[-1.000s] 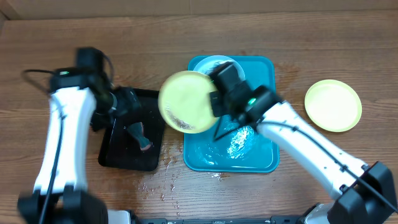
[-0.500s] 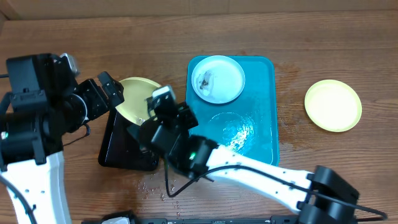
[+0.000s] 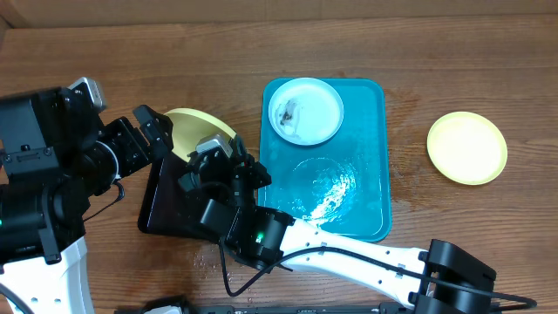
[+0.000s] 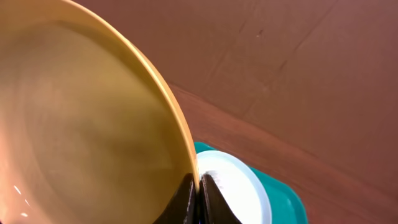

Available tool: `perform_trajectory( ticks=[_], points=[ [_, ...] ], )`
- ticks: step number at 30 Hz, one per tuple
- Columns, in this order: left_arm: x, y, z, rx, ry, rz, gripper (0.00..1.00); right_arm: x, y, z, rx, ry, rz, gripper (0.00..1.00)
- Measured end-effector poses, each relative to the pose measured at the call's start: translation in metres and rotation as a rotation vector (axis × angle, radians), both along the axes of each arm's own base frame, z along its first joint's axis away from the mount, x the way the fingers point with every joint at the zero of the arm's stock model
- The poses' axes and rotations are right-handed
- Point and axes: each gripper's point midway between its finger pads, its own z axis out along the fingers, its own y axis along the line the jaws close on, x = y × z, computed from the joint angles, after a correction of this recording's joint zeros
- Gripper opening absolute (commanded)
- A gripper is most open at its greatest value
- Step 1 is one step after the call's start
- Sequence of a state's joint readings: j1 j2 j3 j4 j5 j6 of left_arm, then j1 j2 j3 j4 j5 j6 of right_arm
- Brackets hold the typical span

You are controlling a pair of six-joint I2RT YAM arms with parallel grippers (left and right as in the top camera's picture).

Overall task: Clean dirty plates on tray and stack at the side
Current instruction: 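Lift the yellow plate with the right gripper and stack it on the first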

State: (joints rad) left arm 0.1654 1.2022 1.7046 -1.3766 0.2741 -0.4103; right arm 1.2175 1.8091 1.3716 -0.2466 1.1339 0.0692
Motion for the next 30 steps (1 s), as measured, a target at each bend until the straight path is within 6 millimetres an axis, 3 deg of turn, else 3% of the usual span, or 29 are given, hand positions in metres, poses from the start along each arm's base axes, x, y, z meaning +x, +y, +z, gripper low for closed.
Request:
perform_trajectory(
  ticks=[11, 16, 19, 23, 25, 28, 30],
  points=[
    [0.000, 0.000, 0.000, 0.000, 0.000, 0.000, 1.00, 0.012, -0.004, 0.009, 0.044, -0.029, -0.029, 0.04],
    [0.000, 0.000, 0.000, 0.000, -0.001, 0.000, 1.00, 0.026, -0.018, 0.008, 0.043, -0.026, -0.072, 0.04],
    [0.000, 0.000, 0.000, -0.001, -0.001, -0.001, 1.00, 0.038, -0.037, -0.009, 0.015, 0.044, -0.104, 0.04],
    [0.000, -0.001, 0.000, -0.003, 0.000, -0.002, 1.00, 0.068, -0.092, -0.055, 0.105, 0.325, -0.166, 0.04],
    [0.001, 0.000, -0.001, -0.003, 0.004, -0.002, 1.00, 0.084, -0.122, -0.067, 0.235, 0.462, -0.202, 0.04],
    [0.004, 0.000, -0.004, -0.005, 0.016, -0.002, 1.00, 0.102, -0.182, -0.065, 0.498, 0.648, -0.257, 0.04],
    [0.006, 0.000, -0.008, -0.006, 0.032, -0.005, 1.00, 0.105, -0.235, -0.056, 0.657, 0.726, -0.330, 0.04]
  ],
)
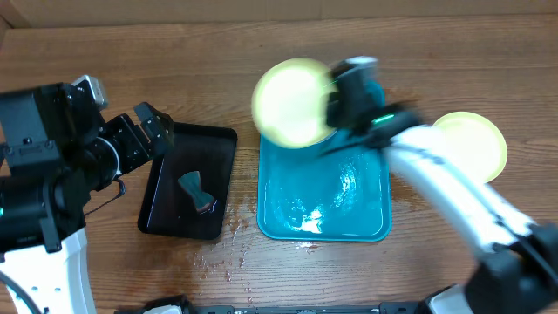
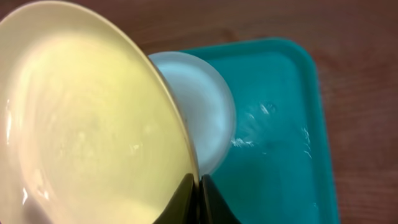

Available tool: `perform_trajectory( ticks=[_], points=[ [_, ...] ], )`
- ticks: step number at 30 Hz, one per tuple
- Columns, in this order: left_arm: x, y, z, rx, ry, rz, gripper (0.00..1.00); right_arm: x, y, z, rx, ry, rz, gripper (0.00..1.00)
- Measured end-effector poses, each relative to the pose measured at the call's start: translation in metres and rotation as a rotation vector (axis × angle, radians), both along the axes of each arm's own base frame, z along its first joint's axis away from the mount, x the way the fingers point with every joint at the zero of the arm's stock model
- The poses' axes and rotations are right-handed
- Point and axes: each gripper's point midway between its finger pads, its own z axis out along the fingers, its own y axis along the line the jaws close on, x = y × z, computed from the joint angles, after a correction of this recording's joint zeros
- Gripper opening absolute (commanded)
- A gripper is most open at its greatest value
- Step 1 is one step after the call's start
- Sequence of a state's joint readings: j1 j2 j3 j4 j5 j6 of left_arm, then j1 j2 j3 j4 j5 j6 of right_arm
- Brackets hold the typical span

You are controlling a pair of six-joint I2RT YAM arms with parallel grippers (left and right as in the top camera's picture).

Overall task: Clean dirty plates on tray and stack at the side
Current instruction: 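Lift the yellow plate with the right gripper and stack it on the first, then grasp the white plate rim with the right gripper and pull it down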

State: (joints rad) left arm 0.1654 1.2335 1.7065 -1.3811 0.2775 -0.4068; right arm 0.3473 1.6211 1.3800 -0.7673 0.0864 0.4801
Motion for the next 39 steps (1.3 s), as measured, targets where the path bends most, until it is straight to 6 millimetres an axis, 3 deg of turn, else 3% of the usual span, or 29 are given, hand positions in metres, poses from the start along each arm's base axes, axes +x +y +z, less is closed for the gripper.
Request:
perform_trajectory(
  ticks=[3, 7, 9, 12, 13, 14, 16, 19, 23, 25, 29, 32, 36, 39],
  points=[
    [0.001, 0.000, -0.008, 0.002, 0.039, -0.012, 1.00, -0.007, -0.081, 0.008, 0.133, 0.090, -0.202, 0.04],
    [0.001, 0.000, -0.022, 0.002, 0.108, -0.029, 1.00, -0.038, -0.203, -0.011, 0.238, 0.229, -0.548, 0.04],
    [0.003, 0.001, -0.029, 0.002, 0.135, -0.035, 1.00, -0.056, -0.248, -0.027, 0.269, 0.277, -0.686, 0.04],
    [0.009, 0.002, -0.038, -0.002, 0.174, -0.041, 0.98, -0.081, -0.281, -0.058, 0.302, 0.362, -0.801, 0.06],
    [0.011, 0.002, -0.042, -0.004, 0.188, -0.044, 0.98, -0.089, -0.285, -0.070, 0.314, 0.399, -0.823, 0.14],
    [0.012, 0.001, -0.045, 0.000, 0.200, -0.053, 0.97, -0.095, -0.285, -0.080, 0.325, 0.434, -0.835, 0.33],
    [0.013, 0.000, -0.052, 0.004, 0.230, -0.076, 0.96, -0.101, -0.282, -0.095, 0.330, 0.479, -0.824, 0.42],
    [0.013, -0.005, -0.060, 0.021, 0.268, -0.117, 0.96, -0.096, -0.274, -0.098, 0.314, 0.474, -0.757, 0.47],
    [0.012, -0.005, -0.067, 0.067, 0.298, -0.138, 0.96, -0.066, -0.246, -0.080, 0.271, 0.368, -0.569, 0.47],
    [0.011, -0.003, -0.070, 0.085, 0.310, -0.133, 0.96, -0.043, -0.219, -0.063, 0.244, 0.277, -0.428, 0.47],
    [0.010, 0.001, -0.084, 0.104, 0.346, -0.125, 0.93, -0.002, -0.142, -0.028, 0.182, 0.096, -0.122, 0.57],
    [0.007, 0.003, -0.102, 0.113, 0.389, -0.122, 0.90, 0.017, -0.088, -0.019, 0.112, 0.005, 0.042, 0.65],
    [0.000, 0.012, -0.122, 0.155, 0.453, -0.104, 0.91, 0.043, -0.043, -0.025, 0.014, -0.093, 0.141, 0.71],
    [-0.004, 0.017, -0.133, 0.183, 0.485, -0.094, 0.92, 0.058, -0.016, -0.056, -0.028, -0.093, 0.190, 0.77]
  ],
)
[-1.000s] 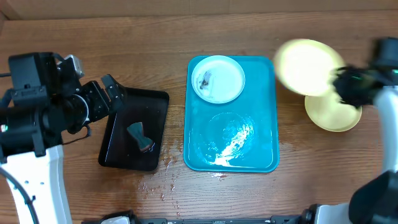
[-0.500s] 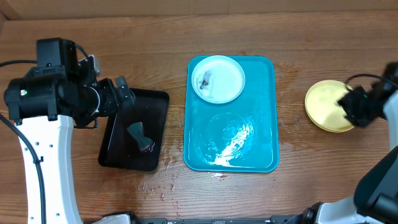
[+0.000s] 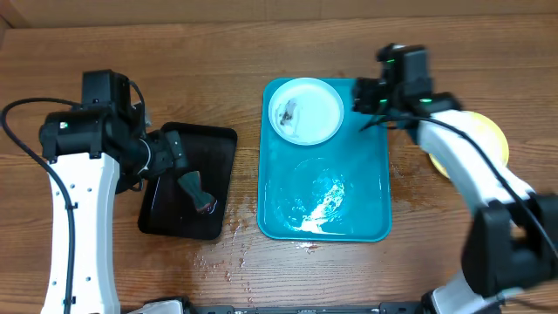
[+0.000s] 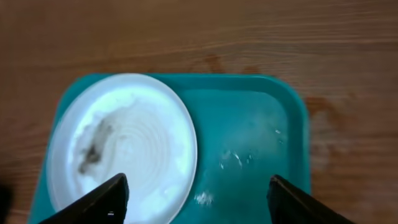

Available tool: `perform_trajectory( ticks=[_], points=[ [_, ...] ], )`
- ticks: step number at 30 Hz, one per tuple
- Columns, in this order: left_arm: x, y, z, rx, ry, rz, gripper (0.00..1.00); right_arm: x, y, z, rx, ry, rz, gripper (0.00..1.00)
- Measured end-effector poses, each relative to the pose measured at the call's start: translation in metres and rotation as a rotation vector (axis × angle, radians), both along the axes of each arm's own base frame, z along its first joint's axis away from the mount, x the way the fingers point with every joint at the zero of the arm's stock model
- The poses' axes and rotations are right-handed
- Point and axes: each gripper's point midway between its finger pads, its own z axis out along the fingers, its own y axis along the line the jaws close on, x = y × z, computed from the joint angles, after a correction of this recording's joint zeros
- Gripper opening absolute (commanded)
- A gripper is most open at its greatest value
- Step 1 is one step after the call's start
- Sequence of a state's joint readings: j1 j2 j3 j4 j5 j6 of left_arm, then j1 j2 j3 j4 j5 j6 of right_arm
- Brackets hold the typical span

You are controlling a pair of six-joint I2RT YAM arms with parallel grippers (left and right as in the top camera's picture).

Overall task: Clean dirty plates on tray and stack at the side
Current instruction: 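Grasp the white plate rim with the right gripper and pull it down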

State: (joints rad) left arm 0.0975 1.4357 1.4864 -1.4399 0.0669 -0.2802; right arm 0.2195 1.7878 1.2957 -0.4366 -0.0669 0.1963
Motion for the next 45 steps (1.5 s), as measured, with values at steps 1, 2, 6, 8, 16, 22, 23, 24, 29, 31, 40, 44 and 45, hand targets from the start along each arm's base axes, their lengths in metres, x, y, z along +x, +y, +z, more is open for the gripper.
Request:
perform_trajectory(
  ticks=[1, 2, 6, 8, 16, 22, 23, 24, 29, 31, 40, 44, 45],
  points=[
    [-0.001, 0.001, -0.004, 0.007, 0.008, 0.001, 0.92, 0.004, 0.006, -0.013, -0.014, 0.005, 0.010, 0.76],
    [-0.001, 0.002, -0.009, 0.012, 0.012, 0.002, 0.92, 0.007, 0.012, -0.025, -0.022, 0.014, 0.020, 0.75],
    [-0.002, 0.001, -0.030, 0.015, 0.038, -0.002, 0.91, 0.008, 0.025, -0.075, -0.063, 0.073, 0.047, 0.45],
    [-0.005, 0.000, -0.042, 0.009, 0.056, -0.004, 0.91, 0.006, 0.026, -0.094, -0.074, 0.108, 0.049, 0.10],
    [-0.007, -0.010, -0.081, 0.002, 0.076, -0.040, 0.90, -0.011, 0.018, -0.105, -0.073, 0.201, 0.022, 0.04],
    [-0.010, -0.024, -0.115, 0.044, 0.076, -0.108, 0.90, -0.044, 0.008, -0.059, -0.063, 0.263, 0.003, 0.04],
    [-0.011, -0.024, -0.119, 0.055, 0.077, -0.108, 0.90, -0.051, 0.007, -0.045, -0.057, 0.261, -0.003, 0.04],
    [-0.011, -0.022, -0.125, 0.067, 0.071, -0.099, 0.89, -0.059, 0.005, -0.032, -0.053, 0.264, -0.010, 0.04],
    [-0.012, -0.016, -0.157, 0.087, 0.058, 0.000, 0.72, -0.102, 0.003, -0.003, -0.040, 0.351, -0.030, 0.04],
    [-0.013, -0.017, -0.170, 0.079, 0.069, 0.015, 0.64, -0.113, 0.005, -0.010, -0.038, 0.400, -0.040, 0.04],
    [0.004, -0.039, -0.208, -0.036, 0.139, 0.020, 0.04, -0.146, 0.014, -0.071, -0.017, 0.514, -0.032, 0.04],
    [0.002, -0.040, -0.202, -0.038, 0.218, 0.019, 0.04, -0.150, 0.016, -0.084, -0.007, 0.504, 0.001, 0.04],
    [0.002, -0.040, -0.198, -0.037, 0.242, 0.017, 0.04, -0.150, 0.017, -0.088, -0.004, 0.494, 0.011, 0.04]
  ],
)
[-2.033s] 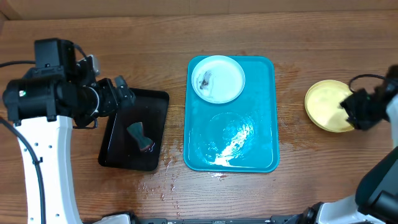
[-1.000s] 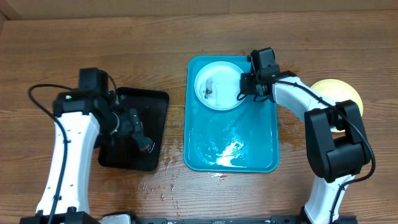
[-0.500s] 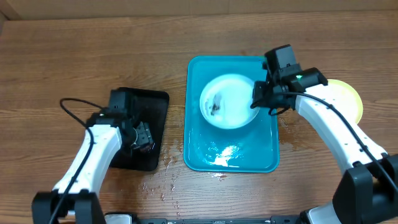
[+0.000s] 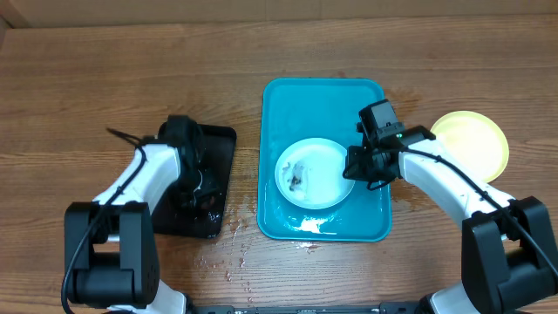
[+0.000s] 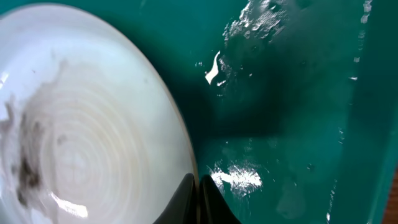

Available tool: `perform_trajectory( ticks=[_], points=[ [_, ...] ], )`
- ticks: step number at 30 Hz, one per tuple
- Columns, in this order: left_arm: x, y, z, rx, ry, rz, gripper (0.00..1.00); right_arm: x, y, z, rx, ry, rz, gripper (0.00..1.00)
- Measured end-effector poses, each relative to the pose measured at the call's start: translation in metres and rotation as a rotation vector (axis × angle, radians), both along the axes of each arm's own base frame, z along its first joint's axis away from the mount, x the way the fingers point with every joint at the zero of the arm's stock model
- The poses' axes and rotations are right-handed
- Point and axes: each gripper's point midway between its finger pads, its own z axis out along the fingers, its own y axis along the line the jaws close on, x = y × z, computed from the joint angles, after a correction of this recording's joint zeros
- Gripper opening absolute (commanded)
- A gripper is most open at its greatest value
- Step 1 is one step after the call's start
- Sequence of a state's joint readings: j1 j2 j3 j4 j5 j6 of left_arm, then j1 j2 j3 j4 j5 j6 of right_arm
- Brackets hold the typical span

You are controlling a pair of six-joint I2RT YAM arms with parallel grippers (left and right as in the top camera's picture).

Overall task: Clean dirty plates on tray and stack at the side
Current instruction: 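Grasp the white plate rim with the right gripper and pull it down, then pick up the sponge with the left gripper and scrub the white plate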

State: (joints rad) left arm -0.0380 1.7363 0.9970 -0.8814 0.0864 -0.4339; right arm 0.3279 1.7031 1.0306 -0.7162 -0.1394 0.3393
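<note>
A white plate [image 4: 312,173] with brown smears lies in the near half of the wet teal tray [image 4: 323,105]. My right gripper [image 4: 354,166] is shut on its right rim. In the right wrist view the fingertips [image 5: 186,200] pinch that rim, with the dirty plate [image 5: 81,137] to their left and the tray's wet floor [image 5: 286,124] to their right. A clean yellow plate [image 4: 471,145] rests on the table at the right. My left gripper [image 4: 193,194] is down inside the black tray [image 4: 222,139]; its jaws and the sponge are hidden.
Water drops [image 4: 235,230] lie on the wooden table between the black tray and the teal tray. A cardboard wall runs along the far edge of the table.
The right gripper was open above the teal tray's far part; now it is shut on the white plate's rim. That plate now lies nearer in the tray. My left gripper has come down over the sponge.
My right gripper first held a yellow plate over the black tray, then over the teal tray's far end. Later it was open above the teal tray and yellow showed only at the right. Now it grips the dirty white plate, and my left gripper is in the black tray.
</note>
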Motion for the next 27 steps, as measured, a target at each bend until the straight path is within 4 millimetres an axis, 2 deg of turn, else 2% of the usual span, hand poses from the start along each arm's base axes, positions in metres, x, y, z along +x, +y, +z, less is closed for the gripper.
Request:
perform_trajectory(
  ticks=[3, 5, 7, 10, 16, 19, 22, 24, 27],
  points=[
    [0.012, -0.002, 0.025, -0.005, 0.006, -0.030, 0.04, -0.002, 0.002, -0.013, 0.016, -0.025, 0.018, 0.04],
    [0.032, -0.007, 0.046, -0.018, -0.046, -0.063, 0.04, -0.003, 0.001, -0.021, 0.021, -0.037, 0.025, 0.05],
    [0.054, -0.021, 0.067, -0.047, -0.120, -0.111, 0.04, -0.001, 0.003, -0.024, 0.030, -0.059, 0.029, 0.05],
    [0.071, -0.060, 0.084, -0.117, -0.207, -0.205, 0.04, 0.001, 0.004, -0.027, 0.042, -0.081, 0.031, 0.04],
    [0.072, -0.153, 0.092, -0.236, -0.312, -0.415, 0.04, 0.002, 0.006, -0.027, 0.052, -0.089, 0.033, 0.04],
    [0.069, -0.194, 0.083, -0.287, -0.328, -0.467, 0.04, 0.002, 0.006, -0.027, 0.053, -0.089, 0.032, 0.04],
    [0.060, -0.233, 0.055, -0.345, -0.280, -0.488, 0.04, 0.002, 0.006, -0.027, 0.053, -0.090, 0.033, 0.04],
    [0.051, -0.249, 0.029, -0.371, -0.210, -0.476, 0.04, 0.002, 0.006, -0.027, 0.053, -0.090, 0.033, 0.04],
    [0.038, -0.253, -0.002, -0.381, -0.097, -0.424, 0.04, 0.002, 0.006, -0.027, 0.052, -0.087, 0.033, 0.04]
  ],
)
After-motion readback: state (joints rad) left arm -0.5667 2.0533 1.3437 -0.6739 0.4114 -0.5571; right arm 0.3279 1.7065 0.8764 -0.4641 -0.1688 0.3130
